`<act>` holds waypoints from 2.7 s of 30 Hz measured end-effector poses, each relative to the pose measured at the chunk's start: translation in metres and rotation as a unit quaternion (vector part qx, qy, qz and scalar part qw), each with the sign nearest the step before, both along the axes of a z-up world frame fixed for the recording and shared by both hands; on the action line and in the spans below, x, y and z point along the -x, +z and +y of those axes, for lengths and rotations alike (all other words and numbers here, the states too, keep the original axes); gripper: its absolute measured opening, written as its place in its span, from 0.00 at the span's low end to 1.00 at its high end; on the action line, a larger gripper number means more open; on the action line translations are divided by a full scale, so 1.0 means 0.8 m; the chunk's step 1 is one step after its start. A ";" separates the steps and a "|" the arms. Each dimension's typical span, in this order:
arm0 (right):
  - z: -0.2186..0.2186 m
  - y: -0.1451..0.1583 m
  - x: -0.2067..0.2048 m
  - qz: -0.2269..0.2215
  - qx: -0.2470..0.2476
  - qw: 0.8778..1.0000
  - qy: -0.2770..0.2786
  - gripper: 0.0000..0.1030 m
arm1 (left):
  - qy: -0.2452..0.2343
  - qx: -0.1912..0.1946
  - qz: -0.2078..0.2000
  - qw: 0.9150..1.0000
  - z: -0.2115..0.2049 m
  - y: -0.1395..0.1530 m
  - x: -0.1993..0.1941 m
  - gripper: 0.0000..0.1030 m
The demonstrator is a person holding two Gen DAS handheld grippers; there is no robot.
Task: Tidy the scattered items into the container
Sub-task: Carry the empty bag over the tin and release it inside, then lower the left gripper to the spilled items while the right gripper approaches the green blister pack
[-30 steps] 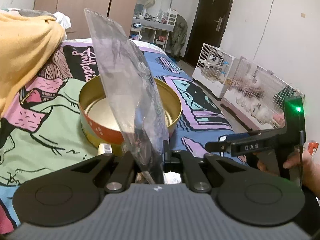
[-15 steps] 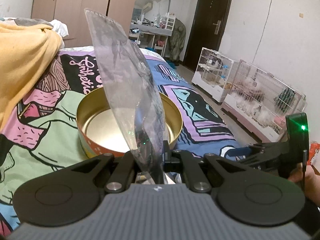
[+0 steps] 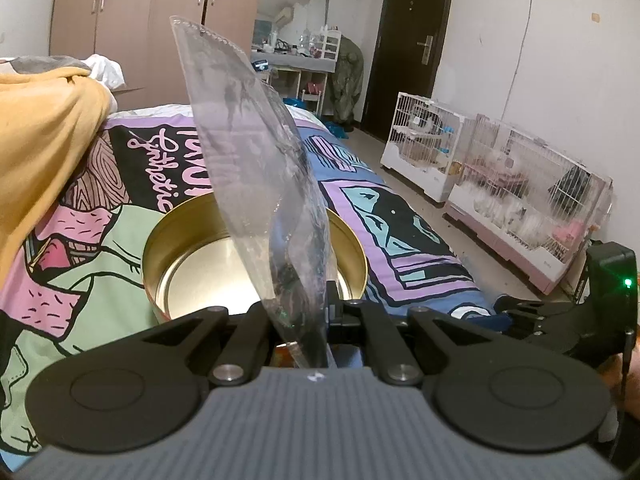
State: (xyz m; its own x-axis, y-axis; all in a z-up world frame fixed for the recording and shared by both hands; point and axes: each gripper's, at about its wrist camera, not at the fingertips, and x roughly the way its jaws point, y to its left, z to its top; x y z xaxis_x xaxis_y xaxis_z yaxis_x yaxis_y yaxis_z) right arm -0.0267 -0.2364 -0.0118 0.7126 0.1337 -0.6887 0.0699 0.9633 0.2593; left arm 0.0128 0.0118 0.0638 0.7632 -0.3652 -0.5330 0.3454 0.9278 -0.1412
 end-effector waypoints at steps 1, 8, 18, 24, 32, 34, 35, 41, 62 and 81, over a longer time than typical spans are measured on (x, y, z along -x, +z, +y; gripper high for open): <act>0.001 0.000 -0.001 0.000 0.000 1.000 0.000 1.00 | 0.000 -0.001 0.000 1.000 -0.001 0.000 -0.002 0.07; 0.000 0.000 0.000 -0.001 -0.001 1.000 0.000 1.00 | -0.005 -0.011 -0.002 1.000 -0.007 0.006 -0.015 0.07; 0.001 0.000 0.001 -0.002 0.002 1.000 0.001 1.00 | -0.006 -0.029 -0.002 1.000 -0.013 0.009 -0.034 0.07; 0.003 0.000 0.000 0.000 0.006 1.000 0.001 1.00 | -0.003 -0.042 0.007 0.999 -0.016 0.007 -0.060 0.07; 0.004 -0.003 -0.003 0.002 0.009 1.000 0.002 1.00 | 0.004 -0.060 0.021 0.998 -0.026 0.000 -0.099 0.07; 0.005 -0.004 -0.004 0.004 0.009 1.000 0.003 1.00 | 0.006 -0.064 0.026 0.998 -0.029 -0.003 -0.110 0.16; 0.005 -0.005 -0.004 0.004 0.009 1.000 0.004 1.00 | 0.007 -0.064 0.029 0.997 -0.029 -0.006 -0.116 0.41; 0.006 -0.007 -0.004 0.008 0.008 1.000 0.013 1.00 | 0.058 -0.066 0.021 0.996 -0.009 -0.014 -0.118 0.92; 0.033 -0.016 -0.003 0.033 0.037 0.997 0.061 1.00 | 0.077 0.008 0.061 0.995 0.076 -0.084 -0.009 0.99; 0.072 -0.033 0.014 0.082 0.064 0.992 0.077 1.00 | 0.051 0.026 0.128 0.990 0.072 -0.121 0.051 1.00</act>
State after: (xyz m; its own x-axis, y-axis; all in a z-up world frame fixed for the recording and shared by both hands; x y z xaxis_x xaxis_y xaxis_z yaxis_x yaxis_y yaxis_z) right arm -0.0376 -0.1785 -0.0380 0.5683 0.1363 -0.8115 -0.0492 0.9900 0.1319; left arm -0.0279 0.0692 -0.0332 0.6399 -0.3260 -0.6959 0.1973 0.9449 -0.2613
